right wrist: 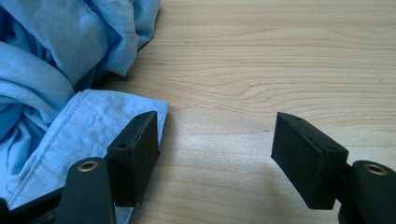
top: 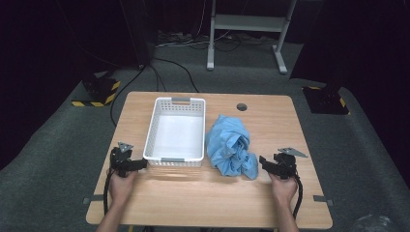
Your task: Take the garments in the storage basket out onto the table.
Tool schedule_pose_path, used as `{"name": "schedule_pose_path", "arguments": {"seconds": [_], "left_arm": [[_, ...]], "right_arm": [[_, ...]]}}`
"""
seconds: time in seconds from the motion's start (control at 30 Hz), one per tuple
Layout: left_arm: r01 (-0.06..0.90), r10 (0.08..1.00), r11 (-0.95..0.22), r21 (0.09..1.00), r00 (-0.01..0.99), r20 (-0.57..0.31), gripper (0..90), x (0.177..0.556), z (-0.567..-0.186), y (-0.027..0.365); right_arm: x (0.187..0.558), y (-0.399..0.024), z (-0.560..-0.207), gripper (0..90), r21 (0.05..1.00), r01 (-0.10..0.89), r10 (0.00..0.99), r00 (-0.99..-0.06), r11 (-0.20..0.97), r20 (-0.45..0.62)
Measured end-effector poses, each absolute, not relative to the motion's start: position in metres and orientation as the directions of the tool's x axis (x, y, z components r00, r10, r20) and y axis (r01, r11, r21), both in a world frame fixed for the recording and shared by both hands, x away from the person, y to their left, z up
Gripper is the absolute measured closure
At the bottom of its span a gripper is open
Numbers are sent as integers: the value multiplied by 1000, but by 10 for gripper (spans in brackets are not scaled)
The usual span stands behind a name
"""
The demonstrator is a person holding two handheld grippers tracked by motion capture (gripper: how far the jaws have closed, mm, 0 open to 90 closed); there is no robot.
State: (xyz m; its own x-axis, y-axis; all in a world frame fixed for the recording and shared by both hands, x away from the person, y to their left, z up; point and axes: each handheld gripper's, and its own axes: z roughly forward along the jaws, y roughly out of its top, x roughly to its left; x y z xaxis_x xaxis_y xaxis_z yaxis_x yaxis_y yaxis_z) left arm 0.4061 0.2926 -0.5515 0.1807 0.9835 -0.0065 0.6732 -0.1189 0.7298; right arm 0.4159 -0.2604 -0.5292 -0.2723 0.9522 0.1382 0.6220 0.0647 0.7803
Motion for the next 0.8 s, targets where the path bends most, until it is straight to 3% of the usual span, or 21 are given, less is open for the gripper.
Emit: {"name": "schedule_pose_path", "arguments": {"seconds": [0.8], "left_arm": [[673, 984, -119, 730, 180, -6, 83, 406, -552, 293]], "right_arm": [[420, -250, -543, 312, 766, 634, 965, -251, 107, 73]]}}
